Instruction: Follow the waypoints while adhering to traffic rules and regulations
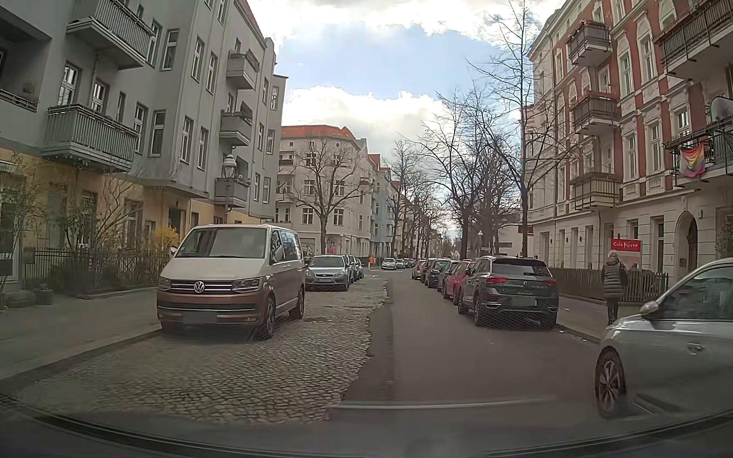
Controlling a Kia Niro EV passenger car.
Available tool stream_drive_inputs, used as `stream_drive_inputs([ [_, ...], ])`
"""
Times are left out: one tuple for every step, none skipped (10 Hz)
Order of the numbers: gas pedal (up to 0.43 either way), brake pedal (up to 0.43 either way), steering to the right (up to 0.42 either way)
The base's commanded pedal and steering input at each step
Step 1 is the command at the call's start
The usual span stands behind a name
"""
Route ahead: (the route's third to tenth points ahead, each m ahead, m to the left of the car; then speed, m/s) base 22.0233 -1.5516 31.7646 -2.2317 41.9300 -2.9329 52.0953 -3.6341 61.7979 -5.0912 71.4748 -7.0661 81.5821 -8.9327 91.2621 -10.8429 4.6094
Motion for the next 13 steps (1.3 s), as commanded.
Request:
stream_drive_inputs([
  [0.039, 0.03, 0.005],
  [0.039, 0.03, 0.006],
  [0.039, 0.03, 0.006],
  [0.039, 0.03, 0.005],
  [0.028, 0.03, 0.003],
  [0.028, 0.03, 0.002],
  [0.028, 0.03, 0.003],
  [0.028, 0.03, 0.002],
  [0.028, 0.03, -0.006],
  [0.028, 0.03, -0.014],
  [0.028, 0.03, -0.014],
  [0.028, 0.03, -0.008],
  [0.028, 0.03, -0.002],
])
